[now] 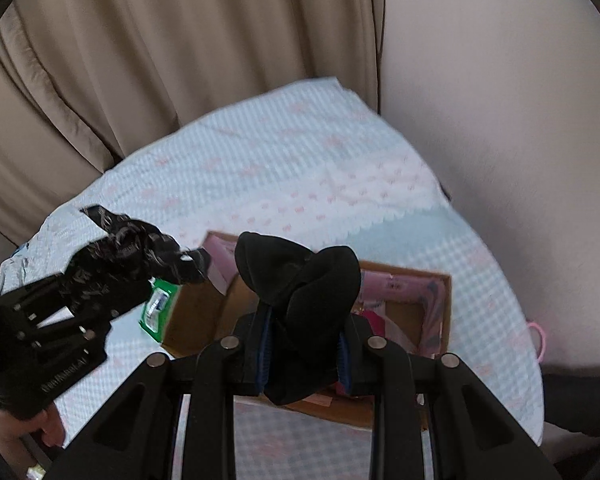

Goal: Organize soft objects
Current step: 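Lower the scrunchie into the box with the left tool while the right tool releases the hair tie inside, then raise both open tools out of the box and back over the bed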

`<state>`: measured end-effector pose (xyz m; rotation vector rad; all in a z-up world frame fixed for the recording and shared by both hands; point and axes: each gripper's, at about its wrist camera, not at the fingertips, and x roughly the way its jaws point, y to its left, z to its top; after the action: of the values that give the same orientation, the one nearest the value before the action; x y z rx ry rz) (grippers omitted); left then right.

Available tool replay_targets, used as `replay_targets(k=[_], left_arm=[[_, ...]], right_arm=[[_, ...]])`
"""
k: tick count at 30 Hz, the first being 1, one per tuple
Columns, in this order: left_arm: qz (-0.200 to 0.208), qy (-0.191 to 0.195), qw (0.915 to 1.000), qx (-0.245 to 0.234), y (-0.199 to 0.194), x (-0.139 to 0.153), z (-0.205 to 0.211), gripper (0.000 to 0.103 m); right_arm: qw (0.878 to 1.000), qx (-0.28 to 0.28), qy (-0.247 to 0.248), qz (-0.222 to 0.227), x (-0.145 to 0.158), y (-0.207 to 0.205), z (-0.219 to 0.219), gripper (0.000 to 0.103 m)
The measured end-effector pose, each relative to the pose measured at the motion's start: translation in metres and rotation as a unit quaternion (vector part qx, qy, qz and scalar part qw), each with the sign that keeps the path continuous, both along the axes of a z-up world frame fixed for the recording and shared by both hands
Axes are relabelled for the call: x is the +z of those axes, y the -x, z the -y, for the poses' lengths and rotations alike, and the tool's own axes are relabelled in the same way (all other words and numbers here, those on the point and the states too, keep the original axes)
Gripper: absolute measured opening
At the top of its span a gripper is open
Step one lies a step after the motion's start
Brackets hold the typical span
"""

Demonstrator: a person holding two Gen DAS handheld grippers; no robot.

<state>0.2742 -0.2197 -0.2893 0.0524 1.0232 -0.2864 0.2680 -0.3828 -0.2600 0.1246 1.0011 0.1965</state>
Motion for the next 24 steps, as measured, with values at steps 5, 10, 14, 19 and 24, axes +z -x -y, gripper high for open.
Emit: replay_targets(k=[5, 10, 14, 19, 24], left_arm=[[-0.055, -0.003, 0.9982, 0.023, -0.013, -0.044, 0.006, 0.027], [-0.087, -0.017, 0.9956, 0.03, -0.025, -0.07, 0.012, 0.027], [-0.093, -0.026, 0.9949, 0.027, -0.027, -0.075, 0.016, 0.027], [-0.1, -0.038, 0.9941, 0.019, -0.03, -0.073, 0.021, 0.101], [-0.096, -0.043, 0.9943, 0.011, -0.025, -0.066, 0.025, 0.103]], right_arm=[[0.998, 0.007, -0.025, -0.05, -0.035, -0.023, 0.006, 0.024], [0.995, 0.006, -0.038, -0.094, -0.066, -0.047, 0.006, 0.024], [0.993, 0.005, -0.042, -0.114, -0.08, -0.061, 0.007, 0.024], [0.991, -0.013, -0.051, -0.125, -0.087, -0.076, 0.012, 0.058], [0.99, -0.022, -0.061, -0.122, -0.085, -0.079, 0.019, 0.103]])
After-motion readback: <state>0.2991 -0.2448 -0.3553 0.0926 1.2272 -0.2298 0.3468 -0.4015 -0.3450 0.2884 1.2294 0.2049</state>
